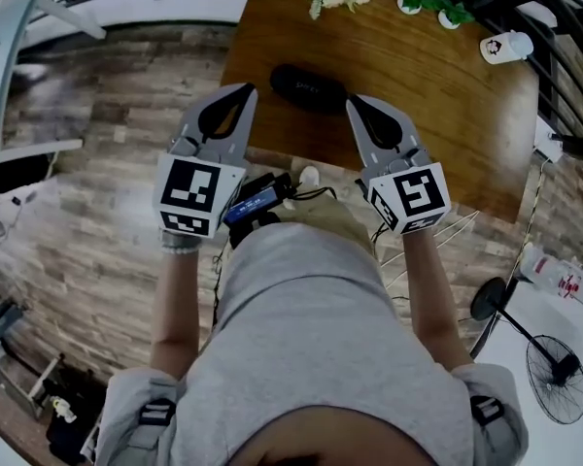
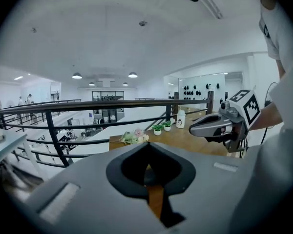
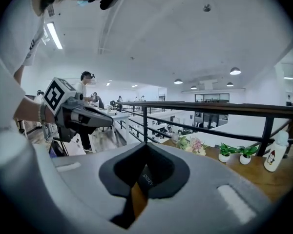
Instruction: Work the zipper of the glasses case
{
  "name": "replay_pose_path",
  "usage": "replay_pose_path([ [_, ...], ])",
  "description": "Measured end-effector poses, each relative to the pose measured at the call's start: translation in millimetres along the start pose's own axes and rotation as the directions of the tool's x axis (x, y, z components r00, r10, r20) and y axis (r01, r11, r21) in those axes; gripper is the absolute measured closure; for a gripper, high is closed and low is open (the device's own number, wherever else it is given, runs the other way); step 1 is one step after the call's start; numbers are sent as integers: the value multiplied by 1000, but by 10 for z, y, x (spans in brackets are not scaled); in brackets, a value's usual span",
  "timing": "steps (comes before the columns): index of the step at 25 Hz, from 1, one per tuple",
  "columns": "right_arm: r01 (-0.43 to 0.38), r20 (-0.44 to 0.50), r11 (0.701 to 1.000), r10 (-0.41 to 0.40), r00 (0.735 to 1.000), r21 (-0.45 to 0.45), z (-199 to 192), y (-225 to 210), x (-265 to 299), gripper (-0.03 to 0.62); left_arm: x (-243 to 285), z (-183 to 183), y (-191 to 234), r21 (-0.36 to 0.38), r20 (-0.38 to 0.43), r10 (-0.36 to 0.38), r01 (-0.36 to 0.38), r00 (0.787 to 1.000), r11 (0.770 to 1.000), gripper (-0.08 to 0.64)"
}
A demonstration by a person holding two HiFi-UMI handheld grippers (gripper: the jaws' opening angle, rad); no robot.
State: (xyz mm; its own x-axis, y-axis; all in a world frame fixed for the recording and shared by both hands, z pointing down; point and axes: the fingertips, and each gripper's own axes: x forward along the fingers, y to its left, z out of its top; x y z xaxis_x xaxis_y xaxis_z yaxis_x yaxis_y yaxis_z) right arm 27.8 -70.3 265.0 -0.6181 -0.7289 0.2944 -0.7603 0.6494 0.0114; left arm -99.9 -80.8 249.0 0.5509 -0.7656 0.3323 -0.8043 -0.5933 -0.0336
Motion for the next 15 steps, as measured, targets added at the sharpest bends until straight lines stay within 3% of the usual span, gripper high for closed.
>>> replay_pose_path([
  [7,18,36,1000,-18,999,4,172,48,-104,591,-183,73,16,-26,13,-5,6,1000,1000,541],
  [15,67,16,998,-67,998,17,104,-11,-161,591,-178,100,-31,-15,35,-35,36,999,999,541],
])
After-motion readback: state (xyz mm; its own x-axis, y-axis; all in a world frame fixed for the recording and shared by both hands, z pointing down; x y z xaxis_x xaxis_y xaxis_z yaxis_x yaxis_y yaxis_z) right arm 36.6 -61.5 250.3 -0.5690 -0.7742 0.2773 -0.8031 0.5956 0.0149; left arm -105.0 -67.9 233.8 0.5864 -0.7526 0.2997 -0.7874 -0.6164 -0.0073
